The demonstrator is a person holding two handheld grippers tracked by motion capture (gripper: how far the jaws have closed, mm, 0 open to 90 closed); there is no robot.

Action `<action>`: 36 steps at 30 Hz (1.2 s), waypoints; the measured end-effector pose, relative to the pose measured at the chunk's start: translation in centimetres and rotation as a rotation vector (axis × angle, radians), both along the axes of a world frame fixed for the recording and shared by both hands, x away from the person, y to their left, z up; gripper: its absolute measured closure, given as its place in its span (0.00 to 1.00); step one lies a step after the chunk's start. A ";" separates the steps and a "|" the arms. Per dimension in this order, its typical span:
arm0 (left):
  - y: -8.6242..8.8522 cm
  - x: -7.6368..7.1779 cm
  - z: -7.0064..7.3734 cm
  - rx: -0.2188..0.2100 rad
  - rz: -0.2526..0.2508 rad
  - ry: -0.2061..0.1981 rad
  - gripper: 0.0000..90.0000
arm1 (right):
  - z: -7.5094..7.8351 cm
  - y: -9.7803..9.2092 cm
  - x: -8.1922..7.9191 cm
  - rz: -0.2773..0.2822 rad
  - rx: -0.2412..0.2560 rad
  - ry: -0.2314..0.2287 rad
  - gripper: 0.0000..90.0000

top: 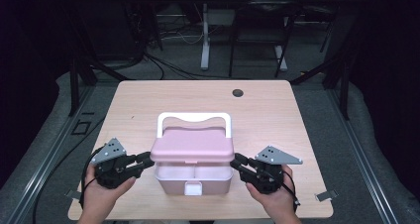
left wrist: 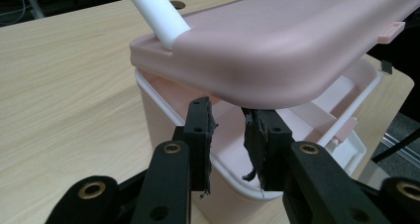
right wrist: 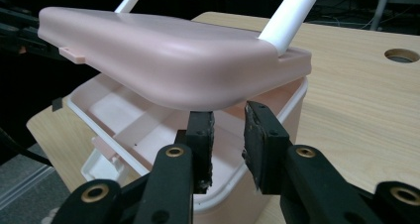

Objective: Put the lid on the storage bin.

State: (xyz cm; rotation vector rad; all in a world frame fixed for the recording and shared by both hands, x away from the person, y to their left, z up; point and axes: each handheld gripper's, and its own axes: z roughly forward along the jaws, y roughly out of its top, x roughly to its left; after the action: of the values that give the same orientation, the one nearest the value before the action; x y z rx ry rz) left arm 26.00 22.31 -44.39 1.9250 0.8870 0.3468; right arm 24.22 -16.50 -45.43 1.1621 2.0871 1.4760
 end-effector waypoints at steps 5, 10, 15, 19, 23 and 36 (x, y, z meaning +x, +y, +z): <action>0.1 -0.2 -0.7 0.003 -0.001 0.009 0.80 | -0.7 0.1 -0.5 0.000 -0.005 -0.002 0.82; 0.1 -0.3 -1.1 0.008 0.002 0.017 0.80 | -1.3 -0.2 -0.7 0.015 0.031 0.028 0.82; 0.3 -0.4 -1.4 0.014 -0.004 0.024 0.80 | -1.6 -0.6 -1.0 0.006 0.031 0.035 0.85; 0.4 -0.5 -1.5 0.011 0.000 0.029 0.81 | -1.8 -1.0 -1.1 0.011 0.038 0.038 0.86; 0.5 -0.6 -1.8 0.016 -0.001 0.037 0.82 | -2.0 -0.9 -1.2 0.016 0.039 0.043 0.86; 1.2 -0.8 -2.5 0.013 0.020 0.057 0.83 | -2.3 -1.4 -1.8 0.004 0.028 0.040 0.90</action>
State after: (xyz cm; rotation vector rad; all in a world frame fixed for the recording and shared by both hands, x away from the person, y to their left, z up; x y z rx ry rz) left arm 25.22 23.56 -46.92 1.9473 0.9446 0.3116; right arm 22.43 -17.89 -47.68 1.2080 2.1027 1.5001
